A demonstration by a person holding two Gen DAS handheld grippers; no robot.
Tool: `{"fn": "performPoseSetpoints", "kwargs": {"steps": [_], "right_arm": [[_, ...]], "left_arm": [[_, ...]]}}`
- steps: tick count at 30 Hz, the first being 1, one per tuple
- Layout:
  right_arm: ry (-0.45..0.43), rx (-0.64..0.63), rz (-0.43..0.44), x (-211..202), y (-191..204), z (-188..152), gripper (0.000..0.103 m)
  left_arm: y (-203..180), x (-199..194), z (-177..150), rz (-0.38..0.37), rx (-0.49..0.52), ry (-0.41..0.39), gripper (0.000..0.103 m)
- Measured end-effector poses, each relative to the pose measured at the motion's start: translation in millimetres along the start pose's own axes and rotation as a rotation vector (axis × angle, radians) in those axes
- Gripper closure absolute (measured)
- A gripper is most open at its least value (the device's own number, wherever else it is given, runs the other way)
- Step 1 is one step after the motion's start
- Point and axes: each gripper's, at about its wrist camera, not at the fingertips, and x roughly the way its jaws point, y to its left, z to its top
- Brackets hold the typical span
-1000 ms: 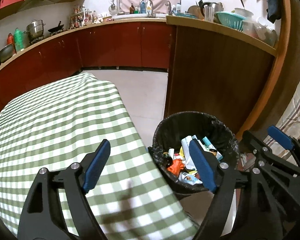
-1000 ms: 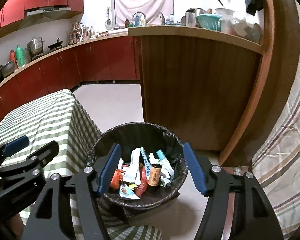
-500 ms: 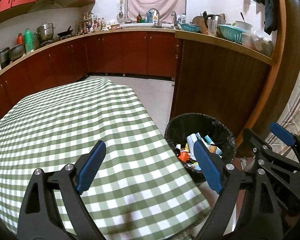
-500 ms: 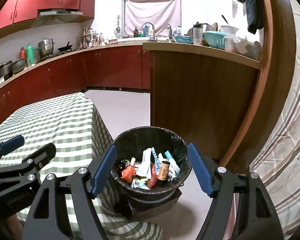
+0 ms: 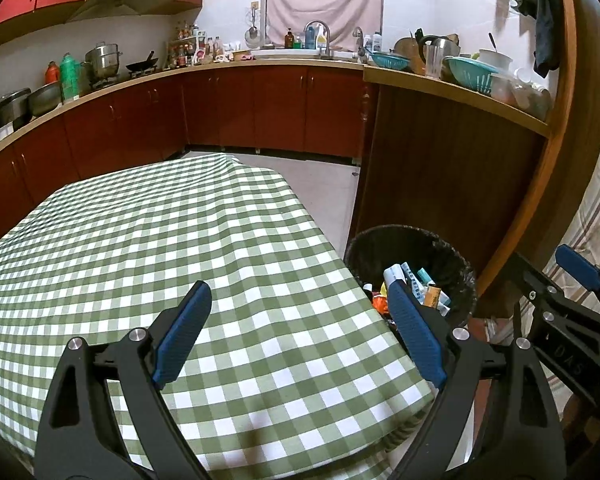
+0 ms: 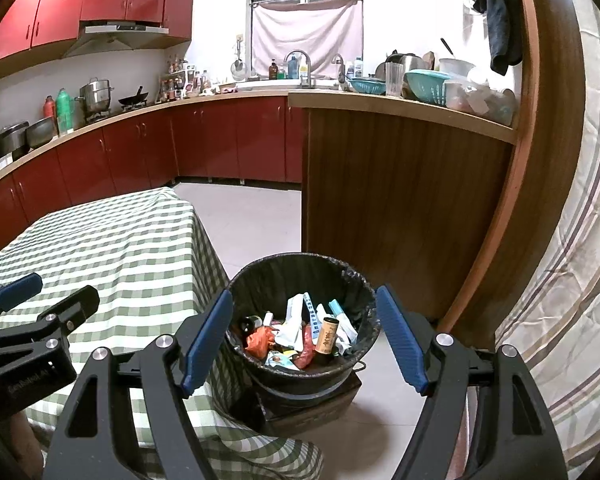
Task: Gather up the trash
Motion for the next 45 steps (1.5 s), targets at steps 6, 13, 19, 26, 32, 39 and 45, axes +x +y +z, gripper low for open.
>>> {"fn": "performPoseSetpoints", "kwargs": {"steps": [6,13,19,26,32,39,45], "right_arm": [[-0.001,0.001,0.001,0.0,-0.3,0.0,0.030],[-0.001,-0.001,0.001,-0.1,-0.2,-0.4,0.030],[-0.001,0.000,0.001,-0.7,-0.3,-0.5,0.030],[-0.002,0.000,0.001,-2.4,-1.1,0.2,0.030],[-0.003,0.000,0.001,-2.3,-0.7,-0.1,0.030],[-0.003,0.000,0.000,-2.0,-1.0,-0.2,0.030],[-0.004,-0.001,0.001,-2.2,-1.6,-0.1,0.030]], "left_arm": [[0.2,-2.2,-0.1,0.001,0.001,-0.005,0.016],[0.6,-4.4,0.0,0.003,0.001,-0.013,0.016],[0.7,-4.8,0.1,0.004,0.001,-0.014,0.016],[1.2,-6.6,0.0,0.004,-0.002,-0.016,0.016],[1.3,-6.4,0.1,0.004,-0.001,-0.017,0.016],[2.2,-7.2,0.4,0.003,-0.005,-0.016,0.015],[2.6,-8.6,1.5,-0.005,-0.008,-0.017,0.016]]}}
